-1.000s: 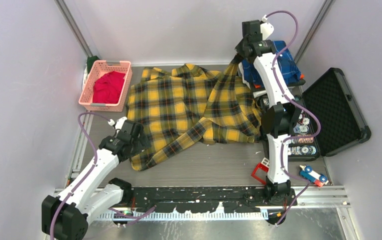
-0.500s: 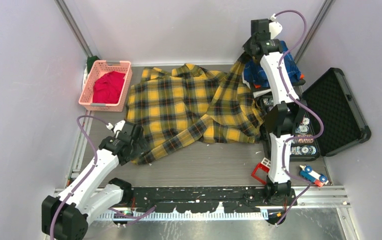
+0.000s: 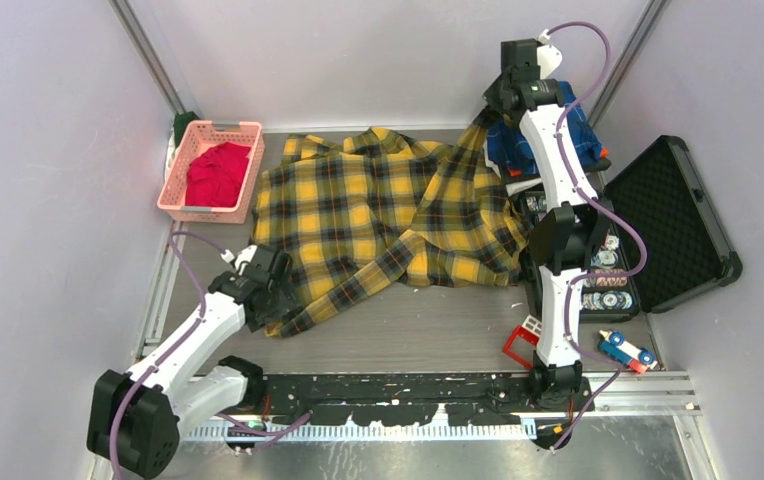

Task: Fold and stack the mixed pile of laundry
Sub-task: Fold the shirt at the center of the board.

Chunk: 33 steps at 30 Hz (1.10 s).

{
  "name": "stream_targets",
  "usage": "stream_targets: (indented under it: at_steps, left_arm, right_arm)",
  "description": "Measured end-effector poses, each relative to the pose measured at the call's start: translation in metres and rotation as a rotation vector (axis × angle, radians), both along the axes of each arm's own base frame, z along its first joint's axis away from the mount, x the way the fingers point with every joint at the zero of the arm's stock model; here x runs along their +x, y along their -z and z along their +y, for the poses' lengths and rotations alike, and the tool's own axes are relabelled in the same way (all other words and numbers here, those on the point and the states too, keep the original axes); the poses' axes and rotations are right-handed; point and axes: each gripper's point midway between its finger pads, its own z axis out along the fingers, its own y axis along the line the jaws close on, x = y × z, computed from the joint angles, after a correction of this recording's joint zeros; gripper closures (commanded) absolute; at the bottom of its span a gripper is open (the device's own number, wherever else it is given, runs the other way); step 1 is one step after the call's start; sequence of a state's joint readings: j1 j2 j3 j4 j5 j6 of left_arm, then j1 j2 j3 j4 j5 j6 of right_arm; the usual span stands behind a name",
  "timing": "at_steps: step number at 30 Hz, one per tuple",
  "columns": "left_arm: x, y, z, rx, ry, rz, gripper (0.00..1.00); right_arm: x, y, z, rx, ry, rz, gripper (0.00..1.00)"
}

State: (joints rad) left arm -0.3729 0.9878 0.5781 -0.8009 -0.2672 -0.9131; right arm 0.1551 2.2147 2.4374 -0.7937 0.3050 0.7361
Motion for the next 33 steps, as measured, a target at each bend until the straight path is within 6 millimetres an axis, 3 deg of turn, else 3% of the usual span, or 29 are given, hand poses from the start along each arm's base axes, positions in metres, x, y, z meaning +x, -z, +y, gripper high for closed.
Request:
stream_targets:
  at_steps: [2, 6, 11, 16, 20, 25, 33]
  left_arm:
    - [0.0, -0.002, 0.0, -0.003, 0.003, -0.005, 0.17]
    - [0.0, -0.012, -0.005, -0.02, 0.048, -0.028, 0.2]
    - [0.008, -0.027, -0.031, -0.125, 0.208, -0.155, 0.25]
    - [0.007, -0.023, -0.046, -0.168, 0.305, -0.166, 0.24]
    - [0.004, -0.008, -0.052, -0.158, 0.342, -0.087, 0.34]
    - [-0.004, -0.002, -0.06, -0.149, 0.397, -0.055, 0.62]
    - [-0.005, 0.003, -0.057, -0.125, 0.374, -0.032, 0.71]
  right_arm:
    - [0.0, 0.002, 0.0, 0.0, -0.001, 0.004, 0.99]
    - [-0.001, 0.004, 0.0, -0.001, -0.001, 0.009, 0.99]
    - [0.0, 0.004, 0.0, -0.001, -0.001, 0.01, 0.99]
    - [0.0, 0.004, -0.001, -0.001, 0.001, 0.01, 0.99]
    - [0.0, 0.004, -0.001, -0.001, 0.0, 0.01, 0.99]
    - [0.0, 0.004, -0.004, 0.0, 0.004, 0.01, 0.99]
    - [0.0, 0.004, -0.008, 0.002, 0.009, 0.01, 0.99]
